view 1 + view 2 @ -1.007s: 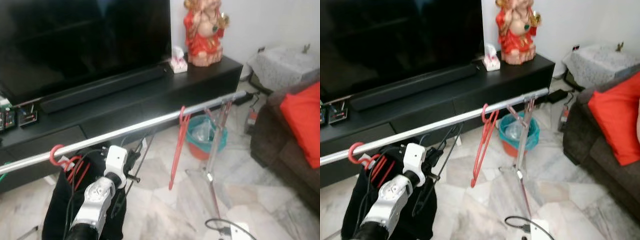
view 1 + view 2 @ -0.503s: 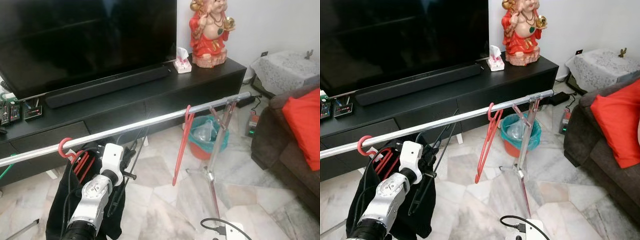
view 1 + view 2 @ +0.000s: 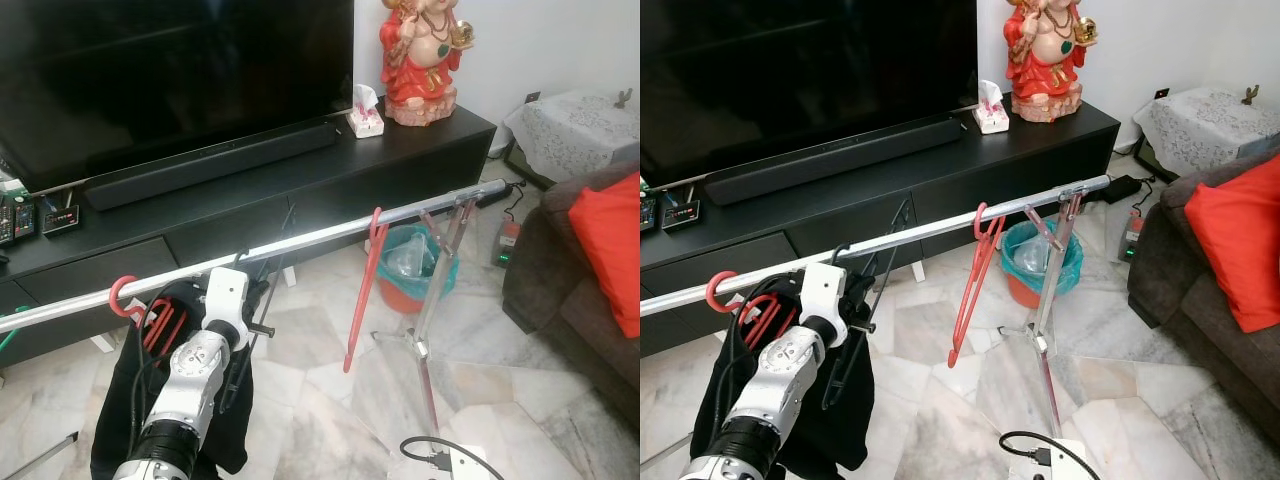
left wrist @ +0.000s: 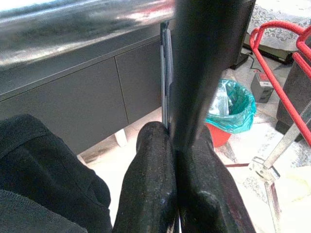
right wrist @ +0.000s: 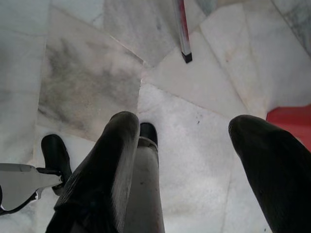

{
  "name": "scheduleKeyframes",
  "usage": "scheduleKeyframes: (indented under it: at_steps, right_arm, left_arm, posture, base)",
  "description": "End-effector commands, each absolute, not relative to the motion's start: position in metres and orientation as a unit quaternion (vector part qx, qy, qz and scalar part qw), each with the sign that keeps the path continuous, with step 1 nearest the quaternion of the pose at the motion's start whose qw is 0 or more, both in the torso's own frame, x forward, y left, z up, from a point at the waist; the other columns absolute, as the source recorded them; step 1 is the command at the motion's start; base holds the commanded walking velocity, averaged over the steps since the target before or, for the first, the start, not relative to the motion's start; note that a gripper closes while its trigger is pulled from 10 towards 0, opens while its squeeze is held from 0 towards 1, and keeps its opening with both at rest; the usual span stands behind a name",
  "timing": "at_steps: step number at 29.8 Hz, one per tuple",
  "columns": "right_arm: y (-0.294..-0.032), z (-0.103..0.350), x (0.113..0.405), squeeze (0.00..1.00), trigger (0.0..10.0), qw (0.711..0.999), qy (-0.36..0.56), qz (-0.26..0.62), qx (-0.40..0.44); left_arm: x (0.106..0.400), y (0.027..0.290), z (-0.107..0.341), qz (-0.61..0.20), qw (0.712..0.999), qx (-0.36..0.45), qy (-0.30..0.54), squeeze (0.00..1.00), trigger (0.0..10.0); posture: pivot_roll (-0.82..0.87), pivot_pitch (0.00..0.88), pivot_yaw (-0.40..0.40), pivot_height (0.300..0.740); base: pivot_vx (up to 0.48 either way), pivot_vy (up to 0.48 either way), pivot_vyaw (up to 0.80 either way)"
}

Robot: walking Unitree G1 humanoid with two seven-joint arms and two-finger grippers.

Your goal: Hang hanger

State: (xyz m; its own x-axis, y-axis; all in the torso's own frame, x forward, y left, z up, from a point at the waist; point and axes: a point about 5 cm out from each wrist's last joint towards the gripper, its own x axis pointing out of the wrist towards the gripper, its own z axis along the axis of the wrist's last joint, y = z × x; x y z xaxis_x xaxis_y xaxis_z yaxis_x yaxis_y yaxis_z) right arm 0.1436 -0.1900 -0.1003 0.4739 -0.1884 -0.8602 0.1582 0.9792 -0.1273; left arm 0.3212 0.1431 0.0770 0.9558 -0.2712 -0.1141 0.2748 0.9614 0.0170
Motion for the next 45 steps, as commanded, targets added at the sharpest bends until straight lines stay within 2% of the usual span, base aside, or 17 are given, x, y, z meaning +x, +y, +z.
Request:
scheduleKeyframes:
  at_steps: [1,10,15,21,25,35,45]
  right_arm:
    - [-0.187,-0.102,0.140,0.00,10.0,0.852,0.512,-0.108,-0.006]
    - [-0.187,-0.102,0.141,0.00,10.0,0.858,0.504,-0.103,-0.001]
    - [-0.187,-0.101,0.142,0.00,10.0,0.859,0.502,-0.105,0.001]
    - [-0.186,-0.101,0.143,0.00,10.0,0.859,0.501,-0.104,0.002]
    - [-0.185,-0.101,0.144,0.00,10.0,0.859,0.502,-0.100,0.003]
    - [-0.180,-0.101,0.144,0.00,10.0,0.861,0.501,-0.093,0.006]
    - [-0.177,-0.101,0.145,0.00,10.0,0.861,0.500,-0.092,0.011]
  left_arm:
    - [0.324,0.142,0.079,-0.136,0.989,0.024,0.060,0.00,10.0]
    - [0.340,0.144,0.086,-0.083,0.990,0.053,0.099,0.00,10.0]
    - [0.346,0.138,0.091,-0.080,0.990,0.049,0.106,0.00,10.0]
    - [0.349,0.131,0.088,-0.071,0.985,0.042,0.150,0.00,10.0]
    - [0.347,0.127,0.073,-0.064,0.974,0.022,0.215,0.00,10.0]
    - [0.335,0.127,0.053,-0.122,0.949,0.050,0.288,0.00,10.0]
    - [0.333,0.128,0.051,-0.143,0.940,0.065,0.303,0.00,10.0]
  posture:
    - [-0.02,0.000,0.064,0.740]
    - [-0.01,0.000,0.061,0.740]
    - [-0.01,0.000,0.062,0.740]
    - [-0.01,0.000,0.067,0.740]
    - [-0.01,0.000,0.080,0.740]
    - [-0.01,0.000,0.111,0.740]
    - [0.00,0.000,0.128,0.740]
  base:
    - [0.000,0.000,0.00]
    - [0.000,0.000,0.00]
    - [0.000,0.000,0.00]
    - [0.000,0.000,0.00]
    - [0.000,0.000,0.00]
    - [0.000,0.000,0.00]
    - [0.000,0.000,0.00]
